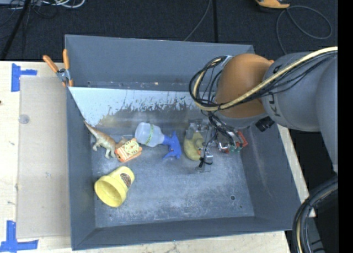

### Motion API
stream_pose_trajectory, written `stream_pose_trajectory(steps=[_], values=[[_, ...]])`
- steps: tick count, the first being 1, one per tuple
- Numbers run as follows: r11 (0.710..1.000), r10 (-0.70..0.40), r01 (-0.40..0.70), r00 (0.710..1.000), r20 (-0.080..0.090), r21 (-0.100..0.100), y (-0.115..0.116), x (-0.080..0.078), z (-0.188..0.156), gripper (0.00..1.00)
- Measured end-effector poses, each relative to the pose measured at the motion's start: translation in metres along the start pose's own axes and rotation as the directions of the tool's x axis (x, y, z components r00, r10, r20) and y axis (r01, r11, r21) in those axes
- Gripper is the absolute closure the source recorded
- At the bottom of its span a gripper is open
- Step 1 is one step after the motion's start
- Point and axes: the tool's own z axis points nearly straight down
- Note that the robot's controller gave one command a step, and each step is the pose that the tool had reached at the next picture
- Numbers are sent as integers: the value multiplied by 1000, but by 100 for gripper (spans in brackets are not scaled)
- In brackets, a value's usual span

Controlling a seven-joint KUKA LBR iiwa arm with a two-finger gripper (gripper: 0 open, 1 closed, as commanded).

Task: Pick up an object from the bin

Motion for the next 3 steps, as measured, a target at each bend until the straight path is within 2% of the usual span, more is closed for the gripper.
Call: stream_pose_trajectory(steps=[1,2,3], values=[[959,-283,283,959,15,3,26,-5,28,100],[959,-282,282,959,15,3,26,-5,28,100],[953,-303,303,953,0,-2,30,4,-11,100]])
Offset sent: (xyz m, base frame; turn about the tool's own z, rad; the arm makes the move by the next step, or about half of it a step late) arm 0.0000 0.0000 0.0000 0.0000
